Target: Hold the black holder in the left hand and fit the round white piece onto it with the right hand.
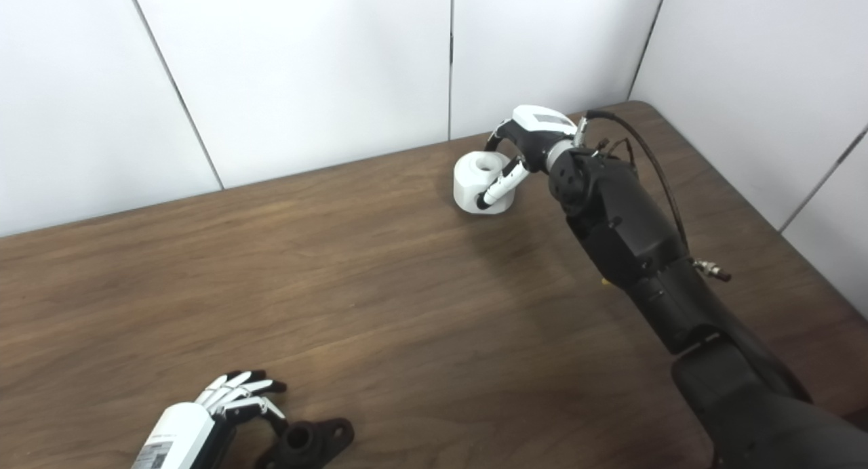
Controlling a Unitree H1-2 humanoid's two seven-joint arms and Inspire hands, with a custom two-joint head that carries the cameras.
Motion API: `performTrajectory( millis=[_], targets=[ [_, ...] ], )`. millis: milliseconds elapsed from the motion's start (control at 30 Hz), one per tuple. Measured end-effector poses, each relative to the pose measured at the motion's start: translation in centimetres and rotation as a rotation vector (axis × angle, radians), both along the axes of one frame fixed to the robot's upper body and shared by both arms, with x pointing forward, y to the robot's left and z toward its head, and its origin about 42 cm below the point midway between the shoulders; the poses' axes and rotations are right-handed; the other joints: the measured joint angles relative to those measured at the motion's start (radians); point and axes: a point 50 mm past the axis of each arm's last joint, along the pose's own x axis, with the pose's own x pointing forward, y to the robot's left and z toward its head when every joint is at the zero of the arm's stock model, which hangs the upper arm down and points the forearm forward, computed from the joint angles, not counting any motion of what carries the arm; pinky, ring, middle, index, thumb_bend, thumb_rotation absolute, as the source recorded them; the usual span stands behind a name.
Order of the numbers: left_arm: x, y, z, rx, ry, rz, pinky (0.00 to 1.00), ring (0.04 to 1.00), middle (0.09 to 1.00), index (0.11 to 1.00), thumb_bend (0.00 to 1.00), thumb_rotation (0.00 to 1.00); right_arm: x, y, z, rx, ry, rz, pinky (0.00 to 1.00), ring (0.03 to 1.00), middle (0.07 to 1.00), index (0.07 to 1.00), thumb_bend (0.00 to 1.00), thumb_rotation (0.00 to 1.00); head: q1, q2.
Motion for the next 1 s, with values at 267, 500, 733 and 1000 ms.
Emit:
performTrajectory(
  millis=[267, 500, 733, 1000],
  targets=[
    [-0.1, -0.01, 0.09, 0.013, -0.007, 0.001, 0.9, 0.871, 0.781, 0.485, 0.52, 0.05, -0.01, 0.02, 0.11, 0.004, -0.012, 0.005, 0.91, 0.988, 0.913, 0.699, 0.86, 0.33, 0.0, 0.003],
    [-0.09, 0.01, 0.11, 0.014, -0.008, 0.002, 0.9, 0.87, 0.782, 0.485, 0.52, 0.05, -0.02, -0.18, 0.29, -0.001, -0.029, 0.004, 0.9, 0.975, 0.894, 0.675, 0.84, 0.31, -0.002, 0.003],
    [-0.1, 0.03, 0.18, 0.017, -0.009, 0.001, 0.89, 0.868, 0.782, 0.485, 0.52, 0.05, -0.03, -0.21, 0.32, 0.004, -0.029, 0.007, 0.9, 0.965, 0.884, 0.664, 0.82, 0.3, -0.002, 0.009],
    [-0.12, 0.06, 0.21, 0.017, -0.009, 0.004, 0.89, 0.867, 0.782, 0.485, 0.52, 0.05, -0.05, -0.22, 0.34, 0.0, -0.028, 0.009, 0.9, 0.958, 0.866, 0.648, 0.81, 0.27, -0.002, 0.009]
  ],
)
